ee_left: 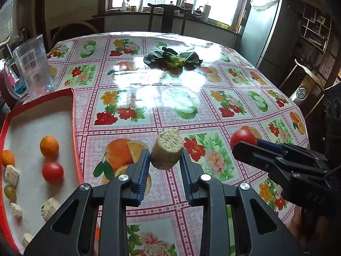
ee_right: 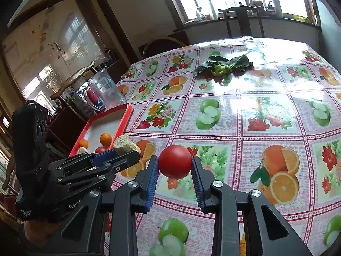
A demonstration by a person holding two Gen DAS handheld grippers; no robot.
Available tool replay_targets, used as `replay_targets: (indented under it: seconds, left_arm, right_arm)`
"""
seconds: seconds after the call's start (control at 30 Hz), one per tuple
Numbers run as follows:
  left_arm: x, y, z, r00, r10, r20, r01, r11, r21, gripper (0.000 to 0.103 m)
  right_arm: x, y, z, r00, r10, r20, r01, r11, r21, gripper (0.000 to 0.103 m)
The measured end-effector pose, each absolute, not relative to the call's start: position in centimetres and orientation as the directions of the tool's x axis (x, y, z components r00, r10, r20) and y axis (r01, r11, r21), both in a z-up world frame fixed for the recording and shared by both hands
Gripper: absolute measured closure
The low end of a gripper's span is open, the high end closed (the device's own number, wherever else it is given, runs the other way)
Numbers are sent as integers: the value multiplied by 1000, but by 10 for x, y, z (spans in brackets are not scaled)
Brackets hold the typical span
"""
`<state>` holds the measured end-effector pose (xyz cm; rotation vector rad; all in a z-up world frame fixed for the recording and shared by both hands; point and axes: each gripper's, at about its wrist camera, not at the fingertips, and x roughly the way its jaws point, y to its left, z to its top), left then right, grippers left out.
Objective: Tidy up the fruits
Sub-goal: 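Carry the bun piece and tomato over the tray with both tools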
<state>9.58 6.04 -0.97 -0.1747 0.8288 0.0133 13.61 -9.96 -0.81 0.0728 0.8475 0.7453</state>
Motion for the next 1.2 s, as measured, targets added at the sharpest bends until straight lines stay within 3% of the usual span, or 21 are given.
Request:
replay_targets:
  seconds: [1.2]
  left_arm:
    - [-3, 167, -11, 703, 40, -710, -279, 934, -224, 77]
  right_arm:
    - [83, 32, -4, 299, 650, -698, -739, 621, 262, 72]
